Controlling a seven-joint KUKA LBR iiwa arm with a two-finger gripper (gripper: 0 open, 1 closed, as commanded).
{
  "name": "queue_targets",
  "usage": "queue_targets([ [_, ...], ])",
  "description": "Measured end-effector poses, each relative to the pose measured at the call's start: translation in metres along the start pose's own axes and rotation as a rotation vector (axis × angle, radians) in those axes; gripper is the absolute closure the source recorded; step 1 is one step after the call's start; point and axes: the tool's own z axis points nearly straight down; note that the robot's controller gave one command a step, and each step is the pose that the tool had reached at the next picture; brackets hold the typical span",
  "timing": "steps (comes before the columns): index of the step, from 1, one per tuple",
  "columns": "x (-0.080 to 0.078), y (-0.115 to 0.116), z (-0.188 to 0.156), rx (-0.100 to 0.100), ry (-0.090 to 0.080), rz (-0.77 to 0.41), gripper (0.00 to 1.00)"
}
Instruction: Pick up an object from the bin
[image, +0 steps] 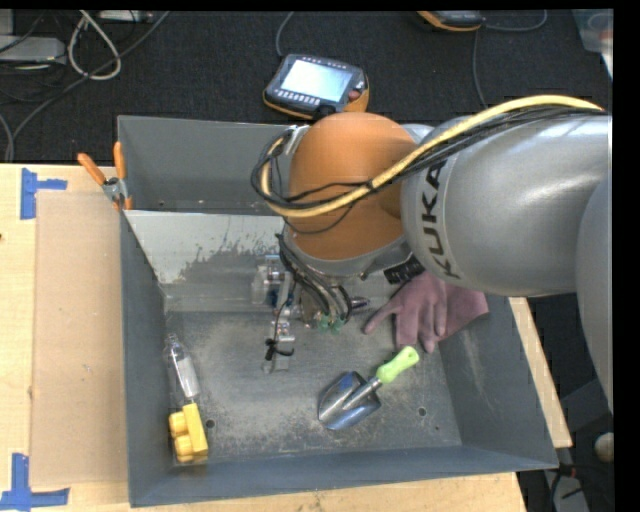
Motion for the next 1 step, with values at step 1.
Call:
queue_targets([
  [1, -0.0017, -0.0013, -0.0048, -0.001, -0.008, 0.005, 0.0],
])
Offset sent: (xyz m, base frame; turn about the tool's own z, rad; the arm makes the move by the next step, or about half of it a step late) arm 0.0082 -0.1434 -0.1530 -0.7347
